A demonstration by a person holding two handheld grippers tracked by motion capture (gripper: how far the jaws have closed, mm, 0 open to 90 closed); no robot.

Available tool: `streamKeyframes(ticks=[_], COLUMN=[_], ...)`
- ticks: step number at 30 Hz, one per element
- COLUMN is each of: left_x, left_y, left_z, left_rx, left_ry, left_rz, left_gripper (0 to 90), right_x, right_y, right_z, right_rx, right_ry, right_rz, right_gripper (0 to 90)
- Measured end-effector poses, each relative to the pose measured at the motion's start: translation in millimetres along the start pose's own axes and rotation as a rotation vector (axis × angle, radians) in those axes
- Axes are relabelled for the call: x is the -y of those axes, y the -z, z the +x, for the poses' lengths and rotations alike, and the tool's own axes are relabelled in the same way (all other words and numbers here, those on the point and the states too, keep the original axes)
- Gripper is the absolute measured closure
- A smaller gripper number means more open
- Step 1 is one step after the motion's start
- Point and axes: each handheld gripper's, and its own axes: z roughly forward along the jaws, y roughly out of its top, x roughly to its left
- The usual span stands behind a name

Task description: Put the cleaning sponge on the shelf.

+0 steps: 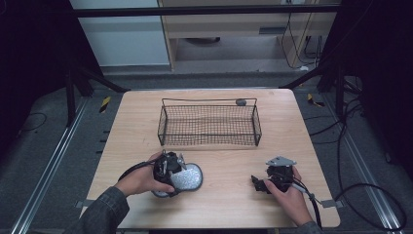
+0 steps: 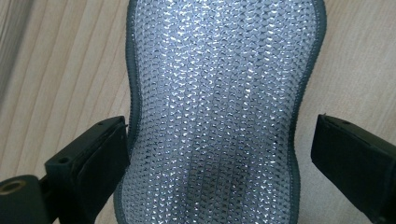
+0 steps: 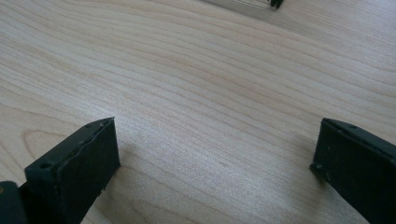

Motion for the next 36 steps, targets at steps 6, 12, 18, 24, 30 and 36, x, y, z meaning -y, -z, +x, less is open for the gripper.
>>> streamKeyframes(ticks=[6,12,18,24,30,36], left_x=[-0.7,-3.1,-5.8,-7.0,-7.1,-8.0], left_y=[-1.7,-4.5,-9.0,-12.8,-10.7,-7.9], left_z=[-0.4,0.7,3.2,6.1,7.3,9.9], left_rx=[0.005,0.007,0.016,0.025,0.026,0.016], left_ry=[-0.008,-0.011,-0.015,-0.012,-0.012,-0.013], left_rz=[-0.005,-0.003,0.001,0.004,-0.016,-0.02], left_gripper=[3.7,3.8,3.8,1.3,2.7,3.7], right_x=[-0.1,-0.1,-0.1,0.0,-0.1,-0.3], right_y=[0.0,0.0,0.0,0.0,0.5,0.7], right_z=[0.0,-0.1,-0.1,-0.2,0.2,0.4], right_rx=[-0.001,-0.001,-0.002,-0.002,-0.007,-0.008], right_ry=[0.0,0.001,0.001,0.003,-0.002,-0.004], right_rz=[0.001,0.001,0.001,0.002,0.003,0.005], right_gripper=[0.4,0.4,0.4,0.4,0.4,0.4])
